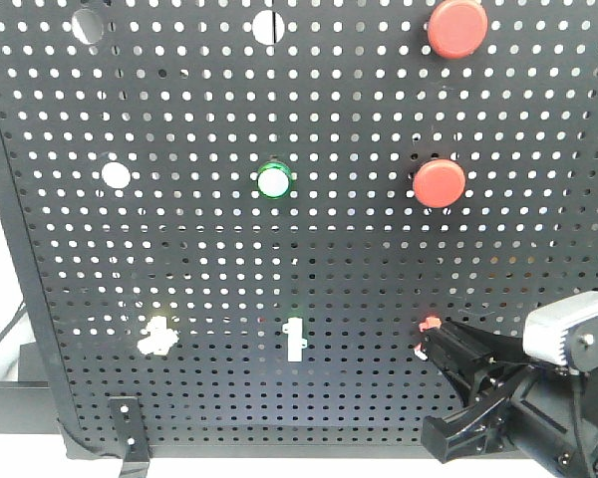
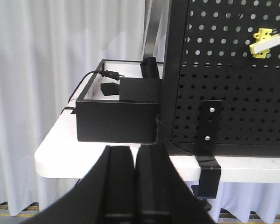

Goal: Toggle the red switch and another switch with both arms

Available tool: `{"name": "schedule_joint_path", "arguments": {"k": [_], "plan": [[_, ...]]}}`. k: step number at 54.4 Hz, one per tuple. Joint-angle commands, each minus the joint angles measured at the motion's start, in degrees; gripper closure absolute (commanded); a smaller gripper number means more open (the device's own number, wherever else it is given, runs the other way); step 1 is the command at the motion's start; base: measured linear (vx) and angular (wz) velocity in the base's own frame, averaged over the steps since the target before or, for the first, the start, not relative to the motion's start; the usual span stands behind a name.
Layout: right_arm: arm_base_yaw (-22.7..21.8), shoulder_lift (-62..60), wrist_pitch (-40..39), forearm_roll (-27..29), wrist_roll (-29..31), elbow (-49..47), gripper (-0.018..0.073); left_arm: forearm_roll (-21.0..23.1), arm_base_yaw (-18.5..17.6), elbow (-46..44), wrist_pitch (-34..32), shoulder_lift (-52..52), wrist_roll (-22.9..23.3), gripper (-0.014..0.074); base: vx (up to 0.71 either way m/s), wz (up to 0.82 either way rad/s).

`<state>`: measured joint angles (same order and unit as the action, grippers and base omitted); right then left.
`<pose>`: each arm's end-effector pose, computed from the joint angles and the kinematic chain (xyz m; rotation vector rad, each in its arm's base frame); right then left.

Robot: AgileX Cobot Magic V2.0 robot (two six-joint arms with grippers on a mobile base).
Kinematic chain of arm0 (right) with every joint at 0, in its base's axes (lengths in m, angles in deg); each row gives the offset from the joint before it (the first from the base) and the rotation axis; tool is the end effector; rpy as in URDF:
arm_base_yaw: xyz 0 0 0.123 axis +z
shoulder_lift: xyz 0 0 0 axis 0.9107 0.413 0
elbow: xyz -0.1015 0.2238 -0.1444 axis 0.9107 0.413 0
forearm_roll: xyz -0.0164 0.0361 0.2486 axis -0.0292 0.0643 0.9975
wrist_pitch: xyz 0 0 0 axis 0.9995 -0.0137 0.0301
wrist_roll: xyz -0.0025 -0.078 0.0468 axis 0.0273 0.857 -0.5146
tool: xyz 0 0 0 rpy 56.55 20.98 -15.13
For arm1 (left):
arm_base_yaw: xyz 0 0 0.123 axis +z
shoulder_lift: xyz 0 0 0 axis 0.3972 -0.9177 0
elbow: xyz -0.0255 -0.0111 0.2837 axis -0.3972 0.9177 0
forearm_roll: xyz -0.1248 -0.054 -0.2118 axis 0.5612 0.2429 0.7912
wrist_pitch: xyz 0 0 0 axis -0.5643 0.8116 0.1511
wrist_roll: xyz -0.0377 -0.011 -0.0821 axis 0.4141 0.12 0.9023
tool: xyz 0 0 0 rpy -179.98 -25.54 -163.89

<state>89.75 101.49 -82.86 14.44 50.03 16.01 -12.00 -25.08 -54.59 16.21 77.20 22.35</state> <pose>0.2138 0.1022 0.3072 -0.3500 1.6122 0.4170 0.0567 -0.0020 0.1994 -0.0310 1.5605 -0.0813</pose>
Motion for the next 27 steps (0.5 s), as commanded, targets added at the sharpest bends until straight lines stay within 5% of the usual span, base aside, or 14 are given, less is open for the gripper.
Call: {"name": "schedule_joint_path", "arguments": {"k": [1, 16, 27], "plan": [[-0.3, -1.1, -4.5, -0.1, 0.2, -1.7, 0.0566, 0.0, -0.4, 1.0, -4.2, 0.5, 0.2, 0.0594, 0.00, 0.00], [-0.3, -2.9, -2.4, -0.2, 1.4, -1.7, 0.0566, 0.0, -0.4, 1.0, -4.2, 0.5, 0.2, 0.0594, 0.00, 0.00], [-1.2, -20.5, 15.5, 1.7, 10.5, 0.5, 0.0566, 0.0, -0.4, 1.0, -4.2, 0.5, 0.2, 0.0594, 0.00, 0.00]]}}
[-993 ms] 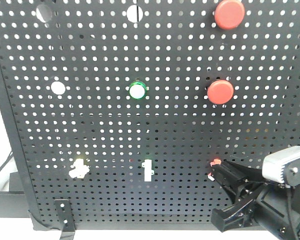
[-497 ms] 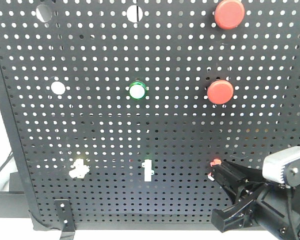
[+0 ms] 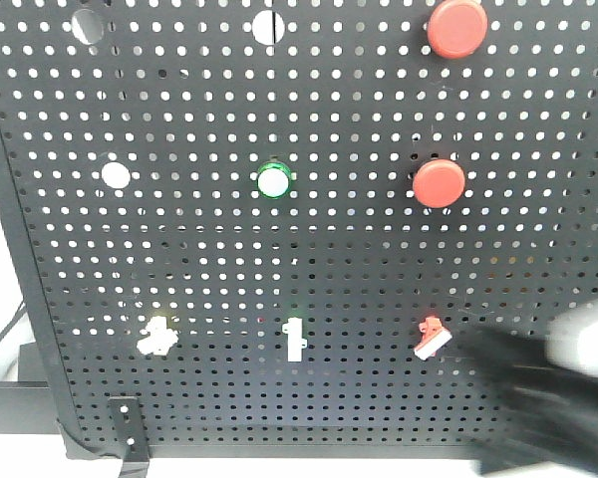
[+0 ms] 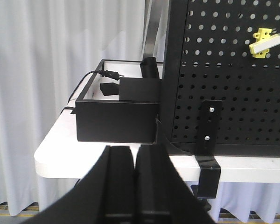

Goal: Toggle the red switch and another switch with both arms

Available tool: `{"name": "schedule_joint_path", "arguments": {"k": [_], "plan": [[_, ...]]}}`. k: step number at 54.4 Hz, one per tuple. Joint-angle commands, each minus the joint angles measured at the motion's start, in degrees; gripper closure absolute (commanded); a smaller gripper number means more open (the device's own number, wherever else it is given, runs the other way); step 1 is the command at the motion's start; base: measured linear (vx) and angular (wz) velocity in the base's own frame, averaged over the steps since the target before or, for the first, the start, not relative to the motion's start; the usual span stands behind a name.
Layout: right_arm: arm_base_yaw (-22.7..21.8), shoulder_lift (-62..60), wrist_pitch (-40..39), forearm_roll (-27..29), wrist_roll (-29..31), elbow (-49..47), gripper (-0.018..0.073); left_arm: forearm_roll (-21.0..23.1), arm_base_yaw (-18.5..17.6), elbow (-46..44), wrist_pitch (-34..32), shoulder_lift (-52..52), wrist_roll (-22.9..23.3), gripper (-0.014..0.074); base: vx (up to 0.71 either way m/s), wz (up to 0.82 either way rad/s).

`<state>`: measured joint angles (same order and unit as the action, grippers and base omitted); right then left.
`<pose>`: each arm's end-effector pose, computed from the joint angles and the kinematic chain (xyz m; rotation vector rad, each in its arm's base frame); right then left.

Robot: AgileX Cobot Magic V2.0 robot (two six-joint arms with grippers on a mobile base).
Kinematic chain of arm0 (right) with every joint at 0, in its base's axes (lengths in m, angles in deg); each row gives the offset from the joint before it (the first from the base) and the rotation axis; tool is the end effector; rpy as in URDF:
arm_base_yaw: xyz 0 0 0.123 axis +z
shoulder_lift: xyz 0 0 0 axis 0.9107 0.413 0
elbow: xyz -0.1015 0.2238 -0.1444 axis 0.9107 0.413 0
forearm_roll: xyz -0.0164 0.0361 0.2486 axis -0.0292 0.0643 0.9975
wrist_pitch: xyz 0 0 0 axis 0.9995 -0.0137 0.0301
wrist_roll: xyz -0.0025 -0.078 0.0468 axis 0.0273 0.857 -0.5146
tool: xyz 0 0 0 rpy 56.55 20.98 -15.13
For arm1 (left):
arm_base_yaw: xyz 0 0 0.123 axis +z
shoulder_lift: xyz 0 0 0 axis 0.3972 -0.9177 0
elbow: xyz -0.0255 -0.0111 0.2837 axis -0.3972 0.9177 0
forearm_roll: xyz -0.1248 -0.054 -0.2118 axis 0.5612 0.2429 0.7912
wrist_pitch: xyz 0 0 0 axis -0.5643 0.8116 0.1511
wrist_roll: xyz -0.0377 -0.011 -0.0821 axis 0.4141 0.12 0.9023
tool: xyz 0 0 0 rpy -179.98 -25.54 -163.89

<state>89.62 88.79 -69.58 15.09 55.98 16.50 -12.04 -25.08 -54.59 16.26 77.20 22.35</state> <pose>0.1741 0.0796 0.3312 -0.3992 1.6081 0.3001 0.0567 -0.0020 0.1993 -0.0305 1.5614 -0.0807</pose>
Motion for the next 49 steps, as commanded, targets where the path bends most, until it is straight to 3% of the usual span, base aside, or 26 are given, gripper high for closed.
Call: {"name": "schedule_joint_path", "arguments": {"k": [1, 12, 19, 28, 37, 49], "plan": [[-1.6, -10.0, 2.9, 1.3, 5.2, 1.2, 0.0566, 0.0, -0.4, 1.0, -4.3, 0.5, 0.2, 0.0594, 0.00, 0.00], [-15.6, -34.2, 0.0, 10.6, 6.7, 19.8, 0.0566, 0.0, -0.4, 1.0, -4.3, 0.5, 0.2, 0.0594, 0.00, 0.00], [-23.0, -48.3, 3.4, 9.0, 6.5, 28.0, 0.0566, 0.0, -0.4, 1.0, -4.3, 0.5, 0.2, 0.0594, 0.00, 0.00], [-24.8, -50.8, 9.9, 7.6, 6.4, 31.8, 0.0566, 0.0, -0.4, 1.0, -4.2, 0.5, 0.2, 0.0594, 0.00, 0.00], [-24.8, -52.1, 8.9, 7.0, 6.4, 36.7, 0.0566, 0.0, -0.4, 1.0, -4.3, 0.4, 0.2, 0.0594, 0.00, 0.00], [-24.8, -51.9, 12.8, 7.2, 6.4, 36.4, 0.0566, 0.0, -0.4, 1.0, -4.2, 0.4, 0.2, 0.0594, 0.00, 0.00]]}}
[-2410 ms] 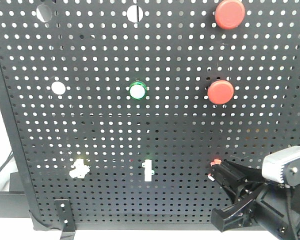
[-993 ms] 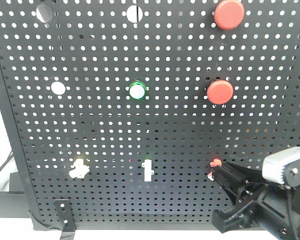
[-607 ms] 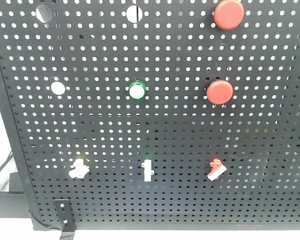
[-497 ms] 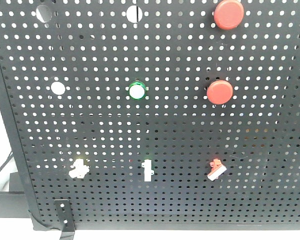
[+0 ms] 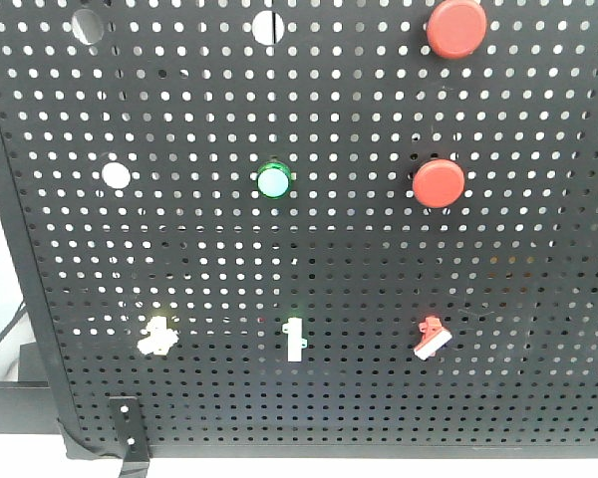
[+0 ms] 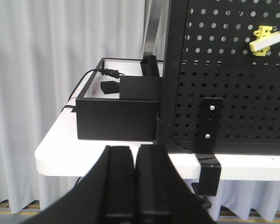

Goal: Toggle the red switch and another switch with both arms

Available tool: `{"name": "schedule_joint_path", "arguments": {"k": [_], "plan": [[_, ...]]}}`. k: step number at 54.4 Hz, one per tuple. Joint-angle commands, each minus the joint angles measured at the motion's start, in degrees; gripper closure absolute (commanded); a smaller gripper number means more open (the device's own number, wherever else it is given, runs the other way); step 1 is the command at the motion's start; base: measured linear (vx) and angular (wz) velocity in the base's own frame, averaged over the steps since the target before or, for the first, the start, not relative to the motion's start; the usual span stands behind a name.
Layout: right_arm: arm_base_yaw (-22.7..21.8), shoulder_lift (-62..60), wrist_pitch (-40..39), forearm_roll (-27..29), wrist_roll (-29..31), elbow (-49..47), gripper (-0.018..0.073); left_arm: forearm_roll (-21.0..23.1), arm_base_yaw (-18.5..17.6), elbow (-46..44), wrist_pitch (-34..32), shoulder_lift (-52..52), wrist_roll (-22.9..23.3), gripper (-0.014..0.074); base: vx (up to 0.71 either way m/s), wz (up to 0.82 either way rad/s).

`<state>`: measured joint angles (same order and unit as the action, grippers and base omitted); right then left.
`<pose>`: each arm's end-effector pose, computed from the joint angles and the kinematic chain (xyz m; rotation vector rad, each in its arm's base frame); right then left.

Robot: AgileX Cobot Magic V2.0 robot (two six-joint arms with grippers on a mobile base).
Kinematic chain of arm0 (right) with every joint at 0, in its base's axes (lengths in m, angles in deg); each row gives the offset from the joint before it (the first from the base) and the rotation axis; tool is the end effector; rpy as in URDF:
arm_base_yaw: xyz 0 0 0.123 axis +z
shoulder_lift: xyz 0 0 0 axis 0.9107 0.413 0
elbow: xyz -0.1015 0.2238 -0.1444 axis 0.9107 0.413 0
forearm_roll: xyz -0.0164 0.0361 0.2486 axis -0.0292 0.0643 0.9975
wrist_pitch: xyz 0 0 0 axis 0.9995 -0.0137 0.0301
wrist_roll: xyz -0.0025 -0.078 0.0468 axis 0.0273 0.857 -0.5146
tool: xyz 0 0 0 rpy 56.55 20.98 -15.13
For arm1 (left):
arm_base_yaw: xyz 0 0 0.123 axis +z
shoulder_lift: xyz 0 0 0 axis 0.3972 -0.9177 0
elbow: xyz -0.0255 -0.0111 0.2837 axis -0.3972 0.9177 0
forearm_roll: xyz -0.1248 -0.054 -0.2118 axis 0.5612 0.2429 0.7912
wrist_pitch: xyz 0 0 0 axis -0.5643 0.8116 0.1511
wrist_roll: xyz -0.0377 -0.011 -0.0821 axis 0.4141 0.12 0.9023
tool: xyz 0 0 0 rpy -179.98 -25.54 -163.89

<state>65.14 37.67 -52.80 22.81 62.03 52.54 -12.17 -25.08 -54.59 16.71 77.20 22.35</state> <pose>0.0565 -0.0012 0.1880 -0.0040 1.6761 -0.0268 0.0567 -0.0020 0.1986 -0.0287 1.5693 -0.0789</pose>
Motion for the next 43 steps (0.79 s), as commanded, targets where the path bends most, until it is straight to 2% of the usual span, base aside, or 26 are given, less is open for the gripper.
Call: {"name": "schedule_joint_path", "arguments": {"k": [1, 43], "plan": [[-0.3, -0.8, -4.0, -0.6, 0.4, 0.4, 0.0566, 0.1, -0.4, 1.0, -4.7, 0.4, 0.2, 0.0594, 0.00, 0.00], [-0.3, -0.8, -4.0, -0.6, 0.4, 0.4, 0.0566, 0.1, -0.4, 1.0, -4.7, 0.4, 0.2, 0.0594, 0.00, 0.00]]}}
